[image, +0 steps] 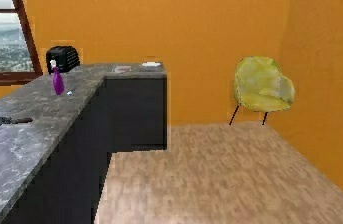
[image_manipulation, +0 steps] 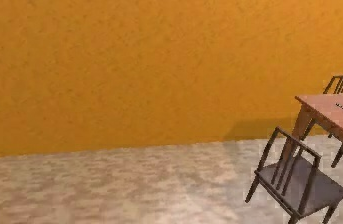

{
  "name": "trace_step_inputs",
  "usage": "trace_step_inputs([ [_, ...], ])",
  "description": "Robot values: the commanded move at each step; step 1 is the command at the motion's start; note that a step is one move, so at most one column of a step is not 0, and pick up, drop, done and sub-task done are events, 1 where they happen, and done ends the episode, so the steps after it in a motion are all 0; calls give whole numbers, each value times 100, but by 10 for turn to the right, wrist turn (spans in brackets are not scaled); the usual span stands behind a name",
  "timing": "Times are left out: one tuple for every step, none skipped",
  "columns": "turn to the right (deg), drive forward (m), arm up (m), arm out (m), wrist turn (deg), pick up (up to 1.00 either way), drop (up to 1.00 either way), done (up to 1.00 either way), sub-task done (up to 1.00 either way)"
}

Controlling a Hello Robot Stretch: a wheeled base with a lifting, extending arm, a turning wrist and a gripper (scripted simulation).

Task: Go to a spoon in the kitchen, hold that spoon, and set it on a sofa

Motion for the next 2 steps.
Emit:
trace_step_inputs([
  [-30, 0, 0, 0, 0, 0, 0, 0, 0],
  [450, 0, 0, 0, 0, 0, 0, 0, 0],
])
